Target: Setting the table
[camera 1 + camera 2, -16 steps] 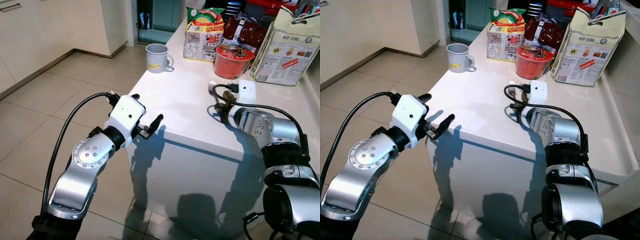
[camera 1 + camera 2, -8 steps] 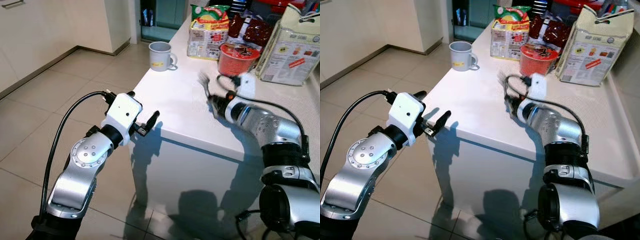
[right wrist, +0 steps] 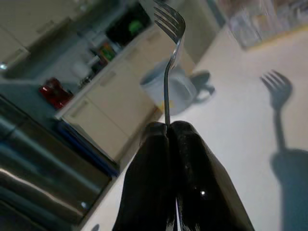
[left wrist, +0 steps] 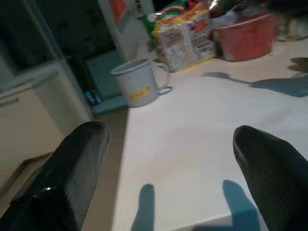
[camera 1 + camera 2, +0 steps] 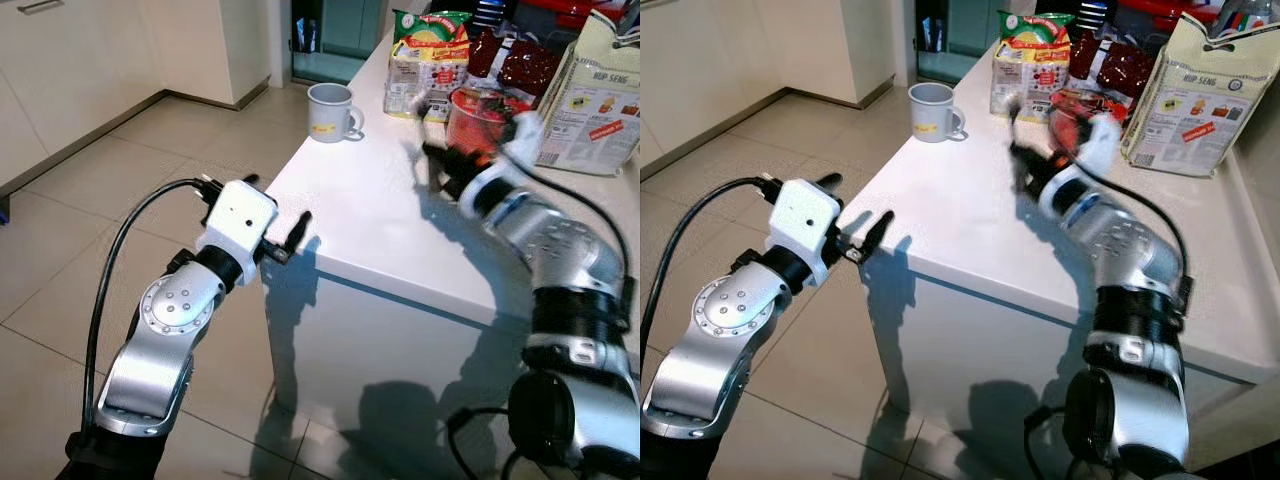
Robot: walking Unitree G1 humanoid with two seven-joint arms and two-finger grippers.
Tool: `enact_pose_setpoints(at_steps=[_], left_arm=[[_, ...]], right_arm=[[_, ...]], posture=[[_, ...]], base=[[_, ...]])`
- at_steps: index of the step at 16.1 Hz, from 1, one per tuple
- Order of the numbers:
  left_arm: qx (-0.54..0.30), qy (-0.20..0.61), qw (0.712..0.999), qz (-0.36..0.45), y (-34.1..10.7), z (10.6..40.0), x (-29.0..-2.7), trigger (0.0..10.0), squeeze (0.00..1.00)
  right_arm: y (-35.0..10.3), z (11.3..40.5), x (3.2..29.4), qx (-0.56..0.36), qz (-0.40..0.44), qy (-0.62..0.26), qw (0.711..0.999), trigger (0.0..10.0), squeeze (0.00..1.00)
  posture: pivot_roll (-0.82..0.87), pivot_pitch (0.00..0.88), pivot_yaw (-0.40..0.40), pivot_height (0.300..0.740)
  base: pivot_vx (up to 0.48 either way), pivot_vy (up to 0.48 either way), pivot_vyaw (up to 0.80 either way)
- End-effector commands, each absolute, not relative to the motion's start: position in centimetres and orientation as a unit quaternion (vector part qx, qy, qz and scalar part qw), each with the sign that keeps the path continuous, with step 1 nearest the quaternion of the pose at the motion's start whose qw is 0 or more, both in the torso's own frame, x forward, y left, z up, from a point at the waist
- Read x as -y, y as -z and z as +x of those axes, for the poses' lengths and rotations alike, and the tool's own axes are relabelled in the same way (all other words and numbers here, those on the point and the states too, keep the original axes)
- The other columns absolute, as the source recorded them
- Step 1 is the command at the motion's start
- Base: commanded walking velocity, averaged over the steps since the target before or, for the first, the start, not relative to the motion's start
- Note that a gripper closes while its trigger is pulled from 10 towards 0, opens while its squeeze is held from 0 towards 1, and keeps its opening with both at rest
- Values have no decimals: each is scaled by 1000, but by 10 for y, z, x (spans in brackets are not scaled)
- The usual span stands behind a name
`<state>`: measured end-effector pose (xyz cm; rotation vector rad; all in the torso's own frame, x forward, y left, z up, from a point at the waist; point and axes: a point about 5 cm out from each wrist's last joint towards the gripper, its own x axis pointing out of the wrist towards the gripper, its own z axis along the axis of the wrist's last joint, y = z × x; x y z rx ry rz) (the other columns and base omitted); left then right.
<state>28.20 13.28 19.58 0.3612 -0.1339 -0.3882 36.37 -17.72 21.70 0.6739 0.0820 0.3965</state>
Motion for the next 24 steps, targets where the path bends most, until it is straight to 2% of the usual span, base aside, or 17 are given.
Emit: enact_pose_setpoints(at_steps=[1, 3, 5, 6, 8, 9, 10, 13, 15, 16, 18, 20, 24], left_arm=[[68, 154, 969, 182, -197, 285, -142, 10000, 0], [70, 142, 972, 175, -197, 284, -145, 10000, 0], [82, 125, 976, 159, -197, 281, -145, 10000, 0], [88, 121, 978, 149, -196, 279, -143, 10000, 0], [91, 113, 982, 119, -196, 275, -142, 10000, 0], [92, 108, 984, 108, -196, 274, -142, 10000, 0], [94, 105, 984, 107, -197, 274, -141, 10000, 0], [95, 100, 984, 116, -197, 276, -141, 10000, 0], [95, 116, 981, 124, -200, 278, -137, 10000, 0], [98, 117, 980, 124, -203, 282, -137, 10000, 0], [99, 119, 980, 125, -204, 285, -136, 10000, 0], [84, 138, 971, 173, -198, 290, -135, 10000, 0], [76, 123, 979, 142, -202, 294, -140, 10000, 0]], right_arm=[[-225, 354, 182, -17, 349, -203, 915, 0, 0], [-231, 342, 185, 11, 390, -218, 894, 0, 0], [-239, 316, 187, 64, 450, -263, 851, 0, 0], [-239, 305, 187, 81, 460, -271, 841, 0, 0], [-240, 290, 183, 100, 459, -276, 838, 0, 0], [-240, 282, 180, 104, 448, -268, 846, 0, 0], [-237, 274, 176, 99, 406, -248, 874, 10000, 0], [-237, 262, 171, 117, 335, -223, 908, 10000, 0], [-228, 264, 174, 96, 340, -170, 920, 10000, 0], [-224, 267, 176, 90, 313, -139, 935, 10000, 0], [-221, 270, 177, 97, 288, -104, 947, 10000, 0], [-216, 269, 176, 91, 243, -80, 962, 10000, 0], [-209, 265, 175, 78, 212, -58, 972, 10000, 0]], posture=[[37, 0, -42, 740], [37, 0, -42, 740], [32, 0, -43, 740], [32, 0, -43, 740], [27, 0, -41, 740], [26, 0, -42, 740], [25, 0, -45, 740], [11, 0, -37, 740], [12, 0, -32, 740], [10, 0, -31, 740], [4, 0, -29, 740], [-7, 0, -8, 740], [-53, 0, 43, 740]], base=[[0, 0, 0], [0, 0, 0], [0, 0, 0], [0, 0, 0], [0, 0, 0], [0, 0, 0], [0, 0, 0], [0, 0, 0], [0, 0, 0], [0, 0, 0], [0, 0, 0], [0, 0, 0], [0, 0, 0]])
